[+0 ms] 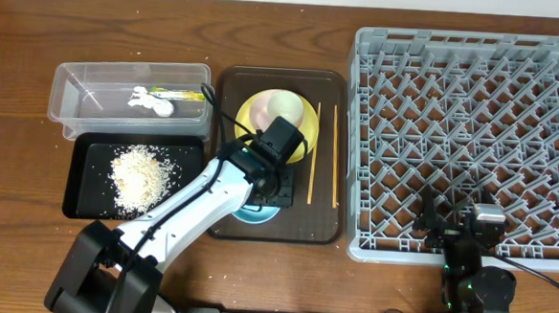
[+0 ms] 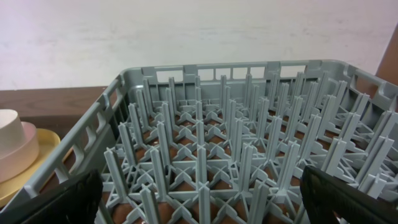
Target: Sort waste into correct bins and load items into the dishwasher rack
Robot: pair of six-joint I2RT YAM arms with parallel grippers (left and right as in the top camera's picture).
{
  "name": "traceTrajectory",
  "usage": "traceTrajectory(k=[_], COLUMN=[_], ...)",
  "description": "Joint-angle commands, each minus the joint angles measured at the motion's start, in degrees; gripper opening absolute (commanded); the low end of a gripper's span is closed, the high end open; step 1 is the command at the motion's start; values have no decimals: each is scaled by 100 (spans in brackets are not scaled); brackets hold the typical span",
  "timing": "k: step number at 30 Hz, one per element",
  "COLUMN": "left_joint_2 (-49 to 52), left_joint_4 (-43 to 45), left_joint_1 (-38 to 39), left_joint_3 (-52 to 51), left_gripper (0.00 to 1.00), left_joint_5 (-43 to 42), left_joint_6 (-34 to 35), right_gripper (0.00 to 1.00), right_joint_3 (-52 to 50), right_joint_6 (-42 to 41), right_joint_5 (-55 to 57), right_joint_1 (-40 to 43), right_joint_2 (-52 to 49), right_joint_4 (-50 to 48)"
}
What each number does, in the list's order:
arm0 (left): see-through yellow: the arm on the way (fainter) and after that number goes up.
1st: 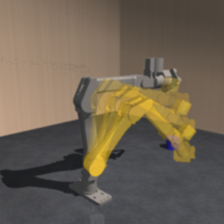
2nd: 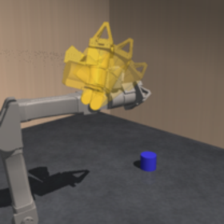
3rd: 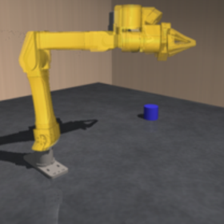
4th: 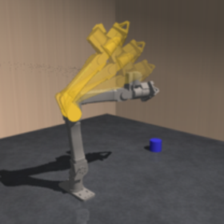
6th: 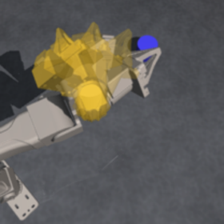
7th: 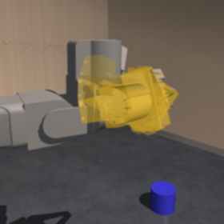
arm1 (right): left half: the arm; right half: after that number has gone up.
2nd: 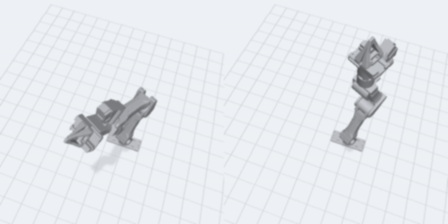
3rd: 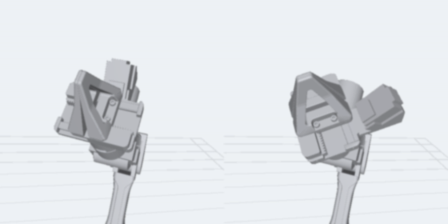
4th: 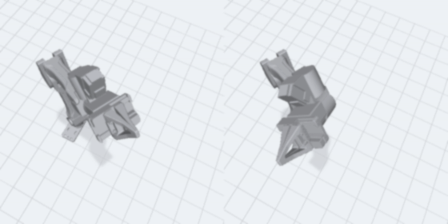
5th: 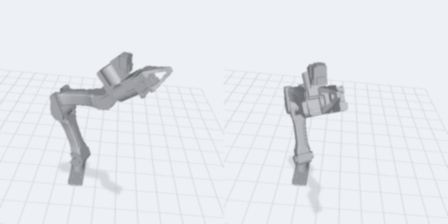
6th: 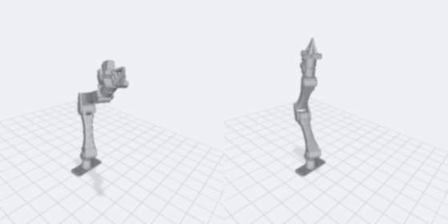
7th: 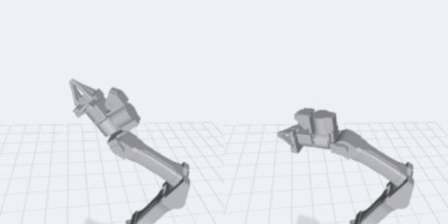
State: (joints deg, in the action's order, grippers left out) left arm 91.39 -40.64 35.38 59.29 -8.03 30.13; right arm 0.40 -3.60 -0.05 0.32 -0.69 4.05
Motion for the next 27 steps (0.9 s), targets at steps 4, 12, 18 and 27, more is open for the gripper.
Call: traceTrajectory(k=[4,12,18,27], left_joint_2=[-94,-866,-1228,-1231], left_joint_4=[-79,-81,-85,-83], left_joint_1=[-402,-1593,-2194,-2310], left_joint_3=[195,435,433,433], left_gripper=[41,47,71,86], left_joint_5=[487,487,487,487], left_joint_6=[-4,-199,-197,-197], right_gripper=[99,99,99,99], right_joint_3=[-11,-11,-11,-11], right_joint_6=[68,68,70,70], right_joint_5=[-2,0,-2,-2], right_joint_1=[42,42,42,42], right_joint_2=[31,31,31,31], right_joint_4=[22,22,22,22])
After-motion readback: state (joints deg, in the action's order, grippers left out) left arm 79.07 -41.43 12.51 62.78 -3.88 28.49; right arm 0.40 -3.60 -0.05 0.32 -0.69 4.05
